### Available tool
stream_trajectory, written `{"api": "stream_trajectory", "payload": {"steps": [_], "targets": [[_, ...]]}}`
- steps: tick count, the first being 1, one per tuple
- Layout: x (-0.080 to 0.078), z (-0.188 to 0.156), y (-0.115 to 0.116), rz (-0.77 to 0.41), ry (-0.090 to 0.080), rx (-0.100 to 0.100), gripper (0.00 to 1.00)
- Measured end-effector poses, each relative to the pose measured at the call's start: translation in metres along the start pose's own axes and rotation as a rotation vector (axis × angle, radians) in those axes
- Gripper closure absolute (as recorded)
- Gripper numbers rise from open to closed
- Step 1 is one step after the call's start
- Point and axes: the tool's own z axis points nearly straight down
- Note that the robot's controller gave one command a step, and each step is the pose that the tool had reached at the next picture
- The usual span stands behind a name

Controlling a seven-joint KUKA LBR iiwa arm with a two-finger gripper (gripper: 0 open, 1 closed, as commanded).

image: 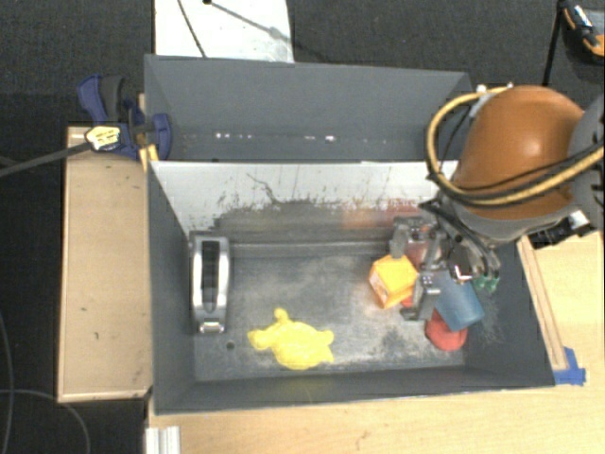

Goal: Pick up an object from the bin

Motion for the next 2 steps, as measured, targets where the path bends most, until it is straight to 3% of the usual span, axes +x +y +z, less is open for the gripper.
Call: {"api": "stream_trajectory", "payload": {"steps": [1, 2], "targets": [[-0.002, -0.004, 0.000, 0.000, -0.009, 0.000, 0.00], [-0.029, 0.033, 0.025, 0.055, -0.012, -0.001, 0.00]]}}
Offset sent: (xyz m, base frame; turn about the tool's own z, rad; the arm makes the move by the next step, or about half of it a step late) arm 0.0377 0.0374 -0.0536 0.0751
